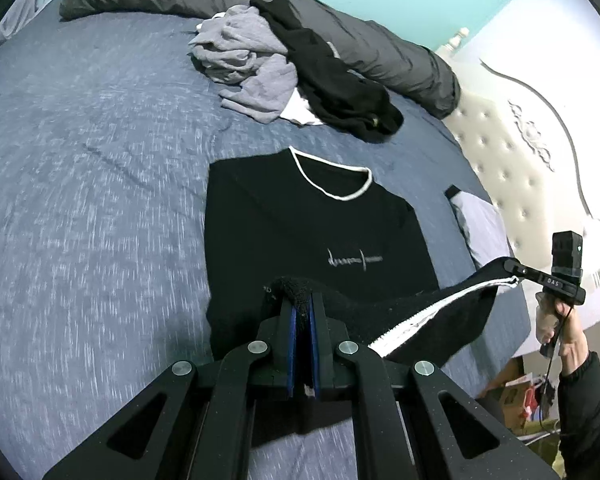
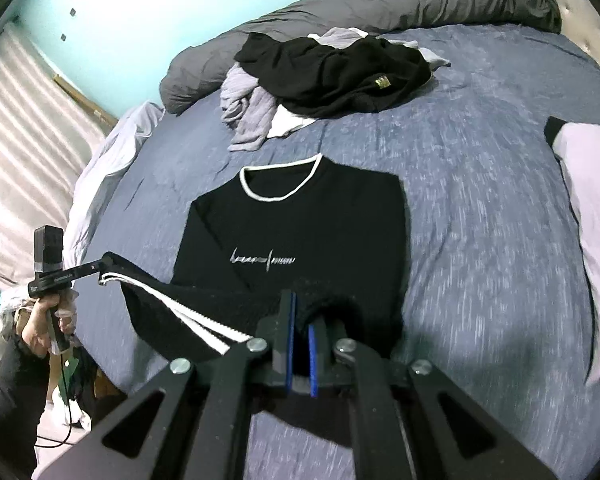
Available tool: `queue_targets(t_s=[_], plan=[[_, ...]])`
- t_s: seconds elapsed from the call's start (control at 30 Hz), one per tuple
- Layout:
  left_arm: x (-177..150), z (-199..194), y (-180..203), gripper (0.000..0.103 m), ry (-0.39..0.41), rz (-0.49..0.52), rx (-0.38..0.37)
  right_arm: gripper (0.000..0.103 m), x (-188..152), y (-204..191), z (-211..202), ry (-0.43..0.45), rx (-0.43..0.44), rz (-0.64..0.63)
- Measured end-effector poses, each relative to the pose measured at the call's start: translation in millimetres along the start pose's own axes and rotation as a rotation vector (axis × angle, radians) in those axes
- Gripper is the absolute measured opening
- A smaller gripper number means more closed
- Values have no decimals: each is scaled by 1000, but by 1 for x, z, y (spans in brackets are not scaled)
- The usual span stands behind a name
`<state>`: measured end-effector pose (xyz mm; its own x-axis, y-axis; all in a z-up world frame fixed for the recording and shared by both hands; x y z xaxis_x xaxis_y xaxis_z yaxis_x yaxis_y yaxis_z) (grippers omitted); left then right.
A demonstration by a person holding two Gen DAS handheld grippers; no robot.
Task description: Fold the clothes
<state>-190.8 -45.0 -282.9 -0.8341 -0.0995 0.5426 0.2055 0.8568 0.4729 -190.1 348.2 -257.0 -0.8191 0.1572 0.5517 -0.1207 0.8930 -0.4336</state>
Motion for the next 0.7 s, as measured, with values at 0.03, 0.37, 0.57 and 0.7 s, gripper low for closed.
queue_targets(t_s=[0.03,0.37,0.57,0.7], plan=[[5,7,-3,6,-2,-5,0,5,6,3,6,-4,-4,0],[55,62,-35,6,-3,-65,-5,5,58,38,65,-23,-40,33],[79,92,-53,6,-5,-95,0,5,82,55,97,-23,-61,56],[92,107,-62,6,-7,-108,2,5,96,64,114,-28,-76,53]])
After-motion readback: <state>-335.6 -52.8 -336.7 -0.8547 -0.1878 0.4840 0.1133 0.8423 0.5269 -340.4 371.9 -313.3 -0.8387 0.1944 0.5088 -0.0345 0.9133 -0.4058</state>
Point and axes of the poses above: each gripper's, at about its wrist camera, not at the fingertips, and z roughly the way its jaws point, y to its right, x to its top, the point moved 10 cm from there along z, roughly the way its jaws point, and after that the axes turned 8 degrees about y, right-handed, at the moved point
